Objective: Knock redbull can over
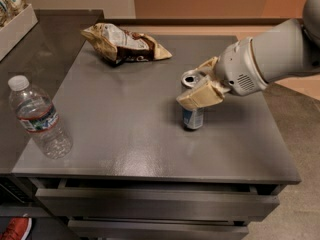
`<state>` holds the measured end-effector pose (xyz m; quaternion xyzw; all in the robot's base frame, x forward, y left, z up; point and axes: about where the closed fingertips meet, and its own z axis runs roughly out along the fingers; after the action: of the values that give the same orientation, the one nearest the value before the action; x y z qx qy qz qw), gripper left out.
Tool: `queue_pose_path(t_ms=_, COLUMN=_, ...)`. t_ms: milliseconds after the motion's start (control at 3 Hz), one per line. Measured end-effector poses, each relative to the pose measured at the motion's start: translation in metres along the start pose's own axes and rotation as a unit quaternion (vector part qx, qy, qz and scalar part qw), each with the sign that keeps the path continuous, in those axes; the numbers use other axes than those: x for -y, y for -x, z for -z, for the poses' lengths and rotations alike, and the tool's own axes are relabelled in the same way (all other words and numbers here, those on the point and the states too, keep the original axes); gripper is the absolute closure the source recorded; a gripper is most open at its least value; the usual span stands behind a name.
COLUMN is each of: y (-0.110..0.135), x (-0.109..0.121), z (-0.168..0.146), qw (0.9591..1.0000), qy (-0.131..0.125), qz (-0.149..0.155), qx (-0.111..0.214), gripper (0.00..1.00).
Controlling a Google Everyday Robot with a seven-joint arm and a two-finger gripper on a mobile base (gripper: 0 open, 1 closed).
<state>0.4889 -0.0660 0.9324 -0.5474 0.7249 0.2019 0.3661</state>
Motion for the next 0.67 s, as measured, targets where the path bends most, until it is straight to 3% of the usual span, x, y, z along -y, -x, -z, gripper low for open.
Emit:
queue_pose_path(t_ms=333, y=0.012, x=0.0079, z=0.0109, qw=0.9992, qy=-0.007, qz=0.015, qx=-0.036, gripper=1.0)
queue_pose_path(t_ms=667, y=0.014, x=0.0165, z=0.0136, qw=0.9948, qy=-0.014, qz=0.03, qx=-0.096, gripper=1.0)
